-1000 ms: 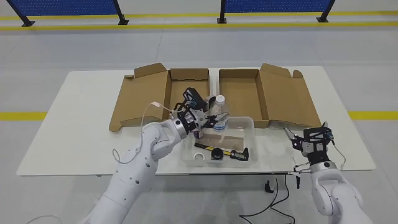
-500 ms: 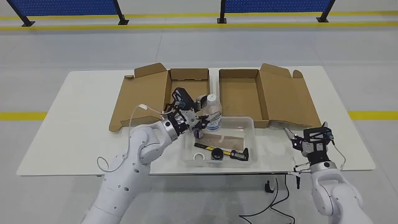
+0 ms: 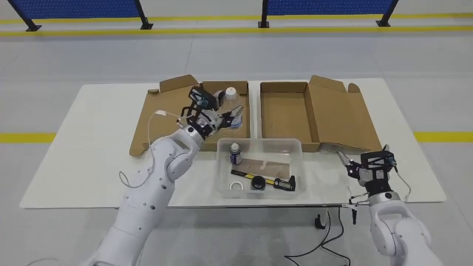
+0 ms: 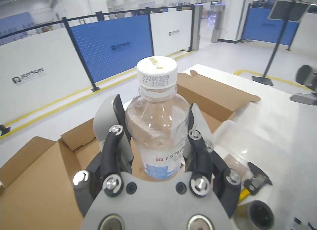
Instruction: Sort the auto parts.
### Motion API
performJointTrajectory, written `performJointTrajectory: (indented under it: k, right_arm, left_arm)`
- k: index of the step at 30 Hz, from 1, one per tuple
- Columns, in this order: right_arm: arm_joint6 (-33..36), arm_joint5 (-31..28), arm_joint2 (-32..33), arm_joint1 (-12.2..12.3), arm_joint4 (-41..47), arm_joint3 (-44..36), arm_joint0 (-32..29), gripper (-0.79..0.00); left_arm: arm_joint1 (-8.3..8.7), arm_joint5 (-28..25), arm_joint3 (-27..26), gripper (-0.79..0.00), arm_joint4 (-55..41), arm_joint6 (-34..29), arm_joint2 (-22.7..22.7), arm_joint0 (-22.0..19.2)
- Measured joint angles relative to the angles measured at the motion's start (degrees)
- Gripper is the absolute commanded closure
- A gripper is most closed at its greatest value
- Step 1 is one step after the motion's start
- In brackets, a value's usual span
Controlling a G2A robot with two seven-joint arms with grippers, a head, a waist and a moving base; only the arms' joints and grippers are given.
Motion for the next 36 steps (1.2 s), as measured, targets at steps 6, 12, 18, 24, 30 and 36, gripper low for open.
performJointTrajectory:
  k: [6, 12, 18, 24, 30, 36]
  right_arm:
    - [0.0, 0.0, 0.0, 0.0, 0.0, 0.0, 0.0, -0.785]
    - [0.0, 0.0, 0.0, 0.0, 0.0, 0.0, 0.0, -0.785]
    - [0.0, 0.0, 0.0, 0.0, 0.0, 0.0, 0.0, -0.785]
    - [0.0, 0.0, 0.0, 0.0, 0.0, 0.0, 0.0, -0.785]
    - [0.0, 0.0, 0.0, 0.0, 0.0, 0.0, 0.0, -0.785]
    - [0.0, 0.0, 0.0, 0.0, 0.0, 0.0, 0.0, -0.785]
  left_arm:
    - [-0.99, 4.3, 10.0, 0.0, 2.7, 4.8, 2.3, -5.2]
    - [-2.3, 6.7, 20.5, 0.0, 3.7, 8.7, 5.0, -10.4]
    - [-3.55, 9.5, 29.2, 0.0, 5.2, 13.4, 7.4, -13.4]
    - [-4.49, 9.6, 35.3, 0.0, 5.0, 17.1, 8.5, -15.2]
    - [-5.31, 10.6, 40.4, 0.0, 3.9, 19.4, 9.0, -16.2]
    - [-6.24, 11.3, 44.2, 0.0, 2.6, 19.7, 9.4, -17.3]
